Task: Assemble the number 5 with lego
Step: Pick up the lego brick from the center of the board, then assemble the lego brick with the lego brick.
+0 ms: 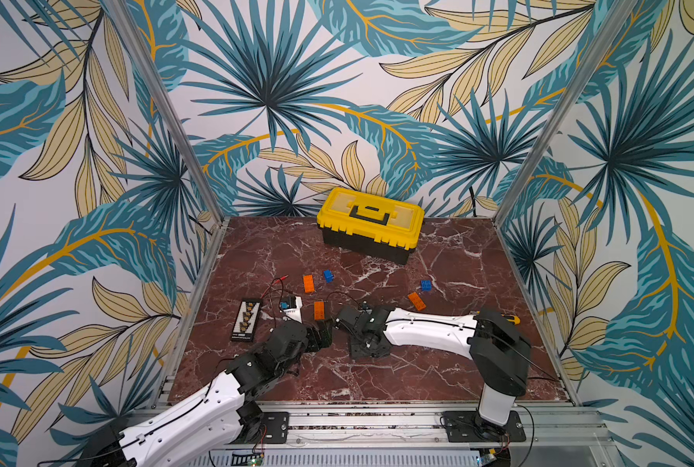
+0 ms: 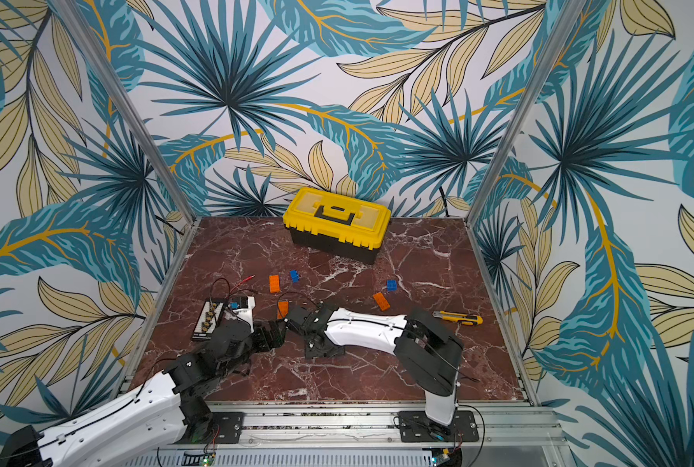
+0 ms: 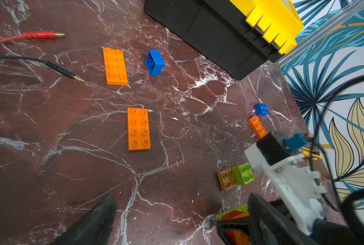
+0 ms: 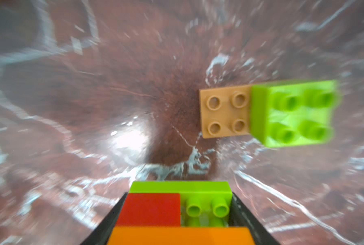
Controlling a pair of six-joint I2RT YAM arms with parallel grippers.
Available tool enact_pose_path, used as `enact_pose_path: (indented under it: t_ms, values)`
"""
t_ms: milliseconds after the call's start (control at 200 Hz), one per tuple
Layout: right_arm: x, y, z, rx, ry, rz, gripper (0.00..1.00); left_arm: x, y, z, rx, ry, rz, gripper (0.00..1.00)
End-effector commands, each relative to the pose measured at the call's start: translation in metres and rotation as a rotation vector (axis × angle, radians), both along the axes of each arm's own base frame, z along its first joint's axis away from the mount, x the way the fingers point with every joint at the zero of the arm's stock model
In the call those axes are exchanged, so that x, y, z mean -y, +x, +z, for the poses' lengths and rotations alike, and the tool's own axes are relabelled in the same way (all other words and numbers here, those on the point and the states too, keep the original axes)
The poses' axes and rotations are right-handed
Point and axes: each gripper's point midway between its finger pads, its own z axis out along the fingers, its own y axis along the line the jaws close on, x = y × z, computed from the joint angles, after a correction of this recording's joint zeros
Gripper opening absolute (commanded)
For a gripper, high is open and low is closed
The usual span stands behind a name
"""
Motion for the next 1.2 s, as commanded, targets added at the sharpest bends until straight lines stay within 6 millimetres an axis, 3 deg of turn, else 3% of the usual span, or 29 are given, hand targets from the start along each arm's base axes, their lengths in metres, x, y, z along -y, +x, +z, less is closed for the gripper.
enact_pose_path:
  t_ms: [0, 230, 395, 686, 831, 1196]
  values:
    - [0.017, 0.005, 0.022, 0.049, -0.020, 0.024, 0.66, 0.012, 0.004, 0.011, 0.024, -0.024, -0.044, 1.00]
    - [0.052, 0.031, 0.041, 0.076, -0.039, 0.029, 0.66, 0.040, 0.009, 0.016, 0.002, -0.054, -0.137, 1.00]
    - [0.067, 0.044, 0.034, 0.040, -0.042, 0.051, 0.66, 0.063, 0.011, 0.009, -0.073, -0.087, -0.196, 1.00]
    - [0.057, 0.047, 0.014, -0.023, -0.058, 0.125, 0.66, 0.087, 0.017, -0.005, -0.150, -0.141, -0.212, 1.00]
    - [0.053, 0.050, 0.011, -0.033, -0.062, 0.144, 0.66, 0.084, 0.019, -0.017, -0.175, -0.129, -0.179, 1.00]
    - [0.047, 0.053, 0.004, -0.044, -0.057, 0.126, 0.66, 0.084, 0.019, -0.021, -0.189, -0.135, -0.170, 1.00]
